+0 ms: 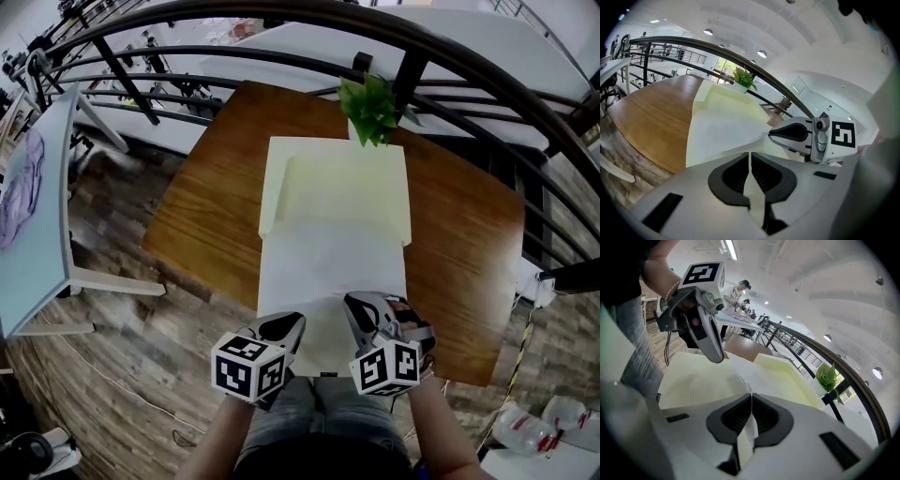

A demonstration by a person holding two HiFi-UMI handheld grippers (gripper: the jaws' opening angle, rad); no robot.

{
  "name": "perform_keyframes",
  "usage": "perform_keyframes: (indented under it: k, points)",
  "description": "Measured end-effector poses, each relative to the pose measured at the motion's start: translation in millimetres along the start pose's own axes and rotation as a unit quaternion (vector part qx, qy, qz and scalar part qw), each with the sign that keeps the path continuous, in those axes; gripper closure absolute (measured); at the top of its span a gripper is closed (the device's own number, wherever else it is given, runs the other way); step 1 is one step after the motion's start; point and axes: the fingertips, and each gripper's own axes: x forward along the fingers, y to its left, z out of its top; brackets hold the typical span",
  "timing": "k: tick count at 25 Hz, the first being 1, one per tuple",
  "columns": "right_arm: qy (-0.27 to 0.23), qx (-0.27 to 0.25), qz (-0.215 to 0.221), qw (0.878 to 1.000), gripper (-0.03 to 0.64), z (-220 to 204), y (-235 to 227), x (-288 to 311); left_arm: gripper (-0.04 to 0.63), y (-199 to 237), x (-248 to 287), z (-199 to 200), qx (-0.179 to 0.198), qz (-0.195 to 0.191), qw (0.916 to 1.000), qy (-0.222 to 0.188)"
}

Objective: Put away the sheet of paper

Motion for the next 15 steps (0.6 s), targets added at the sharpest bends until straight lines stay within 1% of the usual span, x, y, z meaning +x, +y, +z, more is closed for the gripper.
perform_keyframes:
  k: [8,15]
  points:
    - [0.011,0.006,0.007,1.000,0.586,-4.9,-8.5,20.5,0.565,3.5,12.4,5.8,-0.011,-0.001,0.9999,0.006]
    - [0.027,0.024,-0.007,0.999,0.586,-6.6,-28.7,38.3,0.565,9.8,26.3,22.6,-0.012,0.000,0.9999,0.004]
